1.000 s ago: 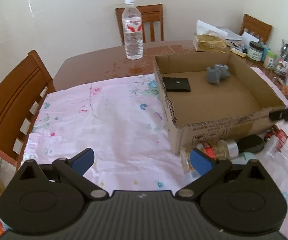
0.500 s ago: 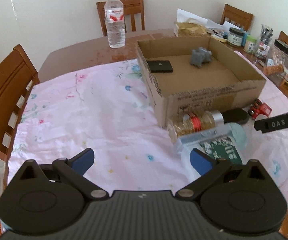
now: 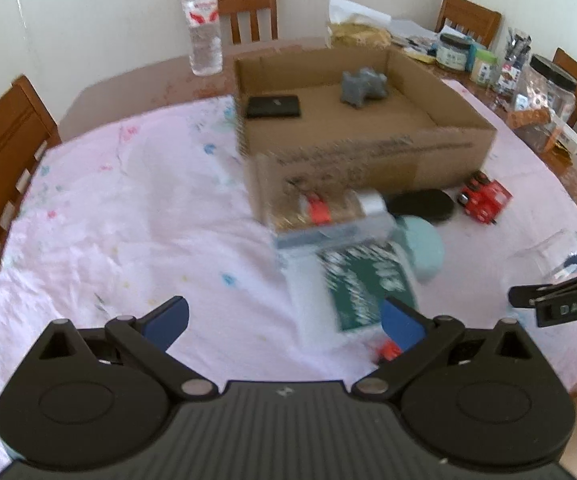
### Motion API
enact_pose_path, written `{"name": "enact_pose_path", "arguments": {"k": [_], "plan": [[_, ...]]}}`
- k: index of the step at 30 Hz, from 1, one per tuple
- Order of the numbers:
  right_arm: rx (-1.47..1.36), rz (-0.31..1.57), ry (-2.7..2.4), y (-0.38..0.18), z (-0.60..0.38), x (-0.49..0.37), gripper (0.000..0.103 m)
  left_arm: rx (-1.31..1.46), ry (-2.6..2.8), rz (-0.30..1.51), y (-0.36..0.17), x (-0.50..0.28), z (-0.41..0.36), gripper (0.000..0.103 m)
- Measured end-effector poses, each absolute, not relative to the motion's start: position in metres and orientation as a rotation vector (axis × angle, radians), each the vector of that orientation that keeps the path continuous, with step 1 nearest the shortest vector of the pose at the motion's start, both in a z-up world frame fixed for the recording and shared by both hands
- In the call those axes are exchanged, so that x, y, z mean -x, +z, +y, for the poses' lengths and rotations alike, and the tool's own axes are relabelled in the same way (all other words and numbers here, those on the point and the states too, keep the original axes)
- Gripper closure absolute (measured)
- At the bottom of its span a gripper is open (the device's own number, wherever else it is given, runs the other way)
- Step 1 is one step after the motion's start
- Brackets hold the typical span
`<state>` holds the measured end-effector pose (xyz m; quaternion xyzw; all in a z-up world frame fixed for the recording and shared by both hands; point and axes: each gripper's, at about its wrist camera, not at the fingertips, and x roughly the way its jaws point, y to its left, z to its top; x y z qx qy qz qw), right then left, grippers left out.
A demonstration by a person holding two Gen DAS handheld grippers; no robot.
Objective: Organize rigid objects
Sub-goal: 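Lower the right gripper around the clear plastic jar lying on the cloth, then grasp the black-and-red toy cube with the left gripper while the right gripper holds the jar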
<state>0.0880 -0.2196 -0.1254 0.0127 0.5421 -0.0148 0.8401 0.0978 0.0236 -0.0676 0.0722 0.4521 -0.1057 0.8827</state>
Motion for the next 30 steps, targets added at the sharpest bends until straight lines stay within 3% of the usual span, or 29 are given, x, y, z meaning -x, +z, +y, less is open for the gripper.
{"name": "enact_pose_path", "arguments": {"k": [14,25,27,30], "plan": [[0.082,1.098,0.137,-0.131,-0.231,-0.077,0.0,-0.025,-0.124,1.032,-0.106,-0.069,-0.032,0.001],[0.113,1.086,0.193,-0.131,-0.234,-0.075,0.0,-0.016,-0.012,1.033,-0.122,-0.053,-0.006,0.001],[0.112,1.082,0.193,-0.131,-0.234,-0.075,0.0,-0.036,-0.028,1.013,-0.121,-0.052,-0.007,0.004],[0.114,1.067,0.199,-0.132,-0.234,-0.072,0.0,-0.066,-0.073,0.97,-0.119,-0.052,-0.015,0.018]]}}
